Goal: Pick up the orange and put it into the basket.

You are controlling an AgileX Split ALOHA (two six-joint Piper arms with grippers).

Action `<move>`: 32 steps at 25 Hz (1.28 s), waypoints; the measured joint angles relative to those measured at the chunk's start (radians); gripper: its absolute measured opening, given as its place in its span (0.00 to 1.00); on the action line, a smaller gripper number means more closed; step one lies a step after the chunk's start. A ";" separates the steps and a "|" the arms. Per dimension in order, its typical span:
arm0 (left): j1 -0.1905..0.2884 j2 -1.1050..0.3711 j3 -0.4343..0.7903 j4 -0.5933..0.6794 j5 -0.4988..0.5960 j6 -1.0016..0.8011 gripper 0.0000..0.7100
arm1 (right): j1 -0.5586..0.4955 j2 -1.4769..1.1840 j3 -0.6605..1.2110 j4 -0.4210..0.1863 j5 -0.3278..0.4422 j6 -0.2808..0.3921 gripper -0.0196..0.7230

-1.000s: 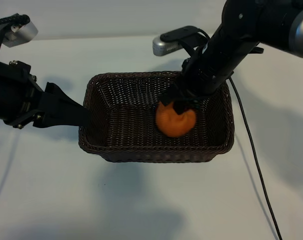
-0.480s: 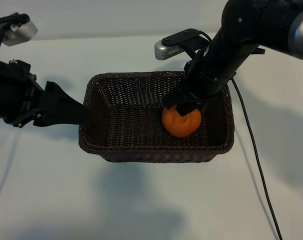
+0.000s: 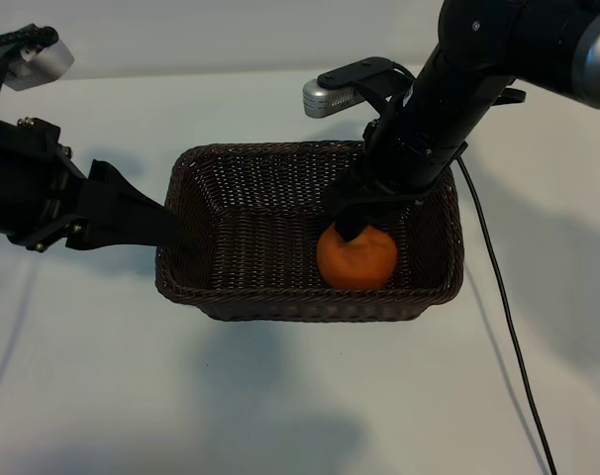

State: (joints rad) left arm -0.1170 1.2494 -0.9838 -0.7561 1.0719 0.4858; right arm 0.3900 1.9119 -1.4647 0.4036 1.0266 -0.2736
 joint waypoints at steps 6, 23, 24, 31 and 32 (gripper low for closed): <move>0.000 0.000 0.000 -0.001 0.000 0.000 0.76 | 0.000 -0.039 -0.003 0.029 0.017 0.002 0.78; 0.000 0.000 0.000 -0.003 0.001 0.001 0.76 | -0.002 -0.243 -0.005 -0.089 0.153 0.039 0.68; 0.000 0.000 0.000 -0.003 0.001 0.001 0.76 | -0.007 -0.249 -0.005 -0.098 0.157 0.048 0.68; 0.000 0.000 0.000 -0.003 0.008 0.001 0.76 | -0.120 -0.265 -0.005 -0.113 0.193 0.068 0.68; 0.000 0.000 0.000 -0.003 0.008 0.001 0.76 | -0.139 -0.265 -0.005 -0.115 0.193 0.068 0.68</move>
State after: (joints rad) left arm -0.1170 1.2494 -0.9838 -0.7588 1.0797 0.4871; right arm 0.2510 1.6469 -1.4699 0.2887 1.2197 -0.2053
